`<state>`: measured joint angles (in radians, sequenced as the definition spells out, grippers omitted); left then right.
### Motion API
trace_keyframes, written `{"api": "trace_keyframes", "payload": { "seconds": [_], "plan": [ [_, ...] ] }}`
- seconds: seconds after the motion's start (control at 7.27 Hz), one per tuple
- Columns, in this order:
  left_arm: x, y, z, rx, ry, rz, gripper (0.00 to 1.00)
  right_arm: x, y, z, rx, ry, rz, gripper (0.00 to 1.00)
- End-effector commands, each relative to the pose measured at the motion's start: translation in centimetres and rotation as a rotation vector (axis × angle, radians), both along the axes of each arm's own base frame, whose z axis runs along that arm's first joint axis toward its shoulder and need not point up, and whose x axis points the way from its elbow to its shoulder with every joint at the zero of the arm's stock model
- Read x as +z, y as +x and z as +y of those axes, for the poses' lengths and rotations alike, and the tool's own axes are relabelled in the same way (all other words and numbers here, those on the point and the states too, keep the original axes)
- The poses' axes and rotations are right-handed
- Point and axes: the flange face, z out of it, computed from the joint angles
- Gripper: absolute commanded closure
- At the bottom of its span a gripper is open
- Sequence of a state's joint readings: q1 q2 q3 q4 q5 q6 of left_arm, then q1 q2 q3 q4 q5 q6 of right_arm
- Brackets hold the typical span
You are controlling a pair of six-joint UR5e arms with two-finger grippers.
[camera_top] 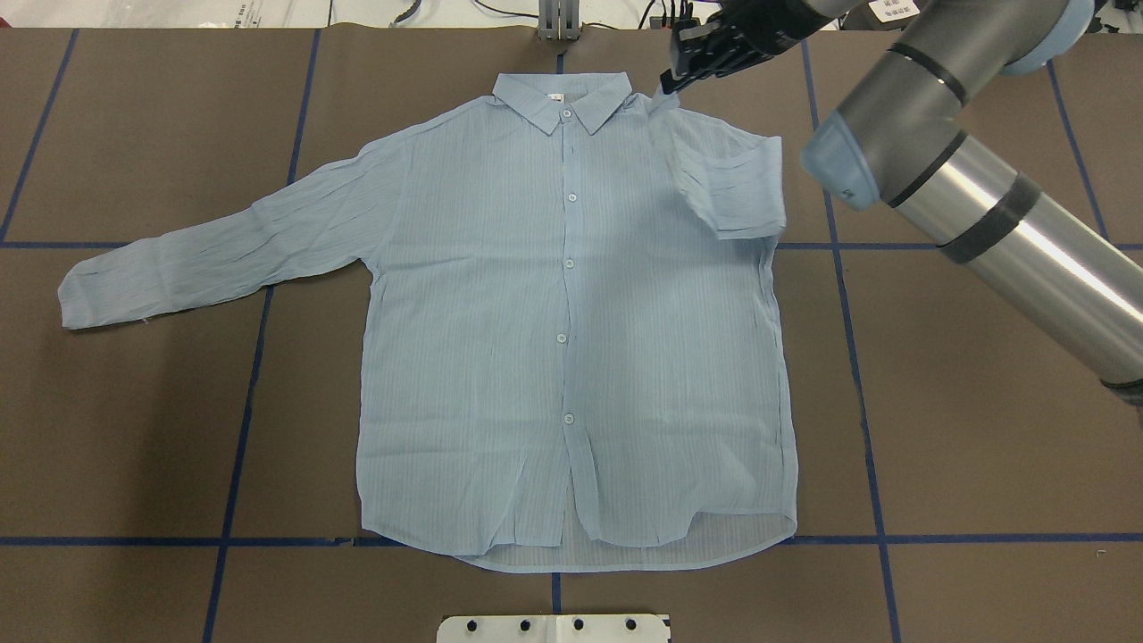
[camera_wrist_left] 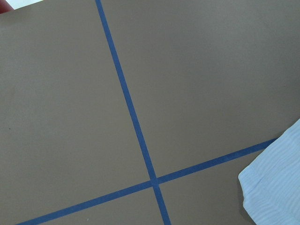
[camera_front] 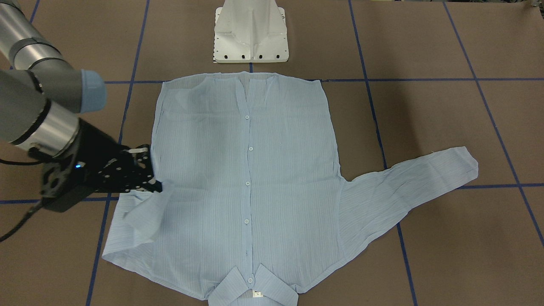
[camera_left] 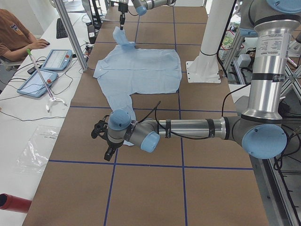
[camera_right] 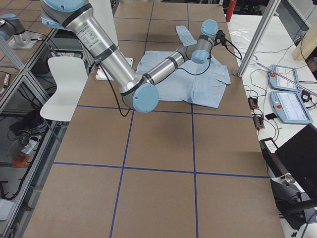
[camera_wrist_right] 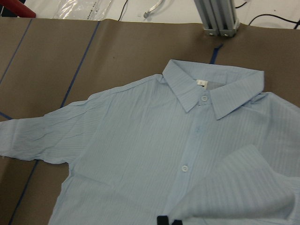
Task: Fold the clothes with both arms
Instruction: 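Carry the grasped sleeve with the right gripper across the shirt body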
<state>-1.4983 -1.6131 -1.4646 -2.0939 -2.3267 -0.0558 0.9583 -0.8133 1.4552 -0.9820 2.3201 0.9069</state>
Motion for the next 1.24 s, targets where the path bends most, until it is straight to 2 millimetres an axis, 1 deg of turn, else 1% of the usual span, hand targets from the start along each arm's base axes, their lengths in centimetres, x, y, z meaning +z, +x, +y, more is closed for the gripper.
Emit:
{"api": "trace_keyframes", "payload": {
  "seconds": [0.0, 0.14, 0.28, 0.41, 0.55, 0.69, 0.83, 0.96, 1.1],
  "plan": [
    [0.3, 0.0, 0.1, -0.004, -0.008, 0.000, 0.00, -2.3, -9.7, 4.4, 0.065, 0.065, 0.035, 1.00],
    [0.6, 0.0, 0.1, -0.004, -0.015, -0.001, 0.00, -1.5, -13.7, 5.4, 0.069, 0.061, 0.070, 1.00],
    [0.9, 0.0, 0.1, -0.004, -0.021, -0.001, 0.00, -2.0, -18.8, 5.5, 0.060, 0.050, 0.112, 1.00],
    [1.0, 0.0, 0.1, -0.004, -0.022, -0.001, 0.00, -4.0, -23.9, 4.7, 0.065, 0.037, 0.157, 1.00],
    [1.1, 0.0, 0.1, -0.004, -0.025, -0.002, 0.00, -4.2, -27.5, 4.2, 0.057, 0.020, 0.205, 1.00],
    [1.1, -0.1, 0.1, -0.004, -0.024, -0.003, 0.00, -3.8, -30.0, 5.1, 0.039, 0.010, 0.232, 1.00],
    [1.0, 0.0, 0.0, -0.005, -0.023, -0.002, 0.00, -5.1, -31.9, 6.9, 0.066, 0.041, 0.235, 0.15],
    [0.7, 0.1, -0.4, -0.005, -0.019, -0.003, 0.00, -5.6, -33.8, 9.3, 0.081, 0.069, 0.219, 0.01],
    [0.8, 0.1, -0.4, -0.006, -0.023, -0.003, 0.00, -6.1, -34.1, 10.0, 0.095, 0.047, 0.194, 0.01]
  ]
}}
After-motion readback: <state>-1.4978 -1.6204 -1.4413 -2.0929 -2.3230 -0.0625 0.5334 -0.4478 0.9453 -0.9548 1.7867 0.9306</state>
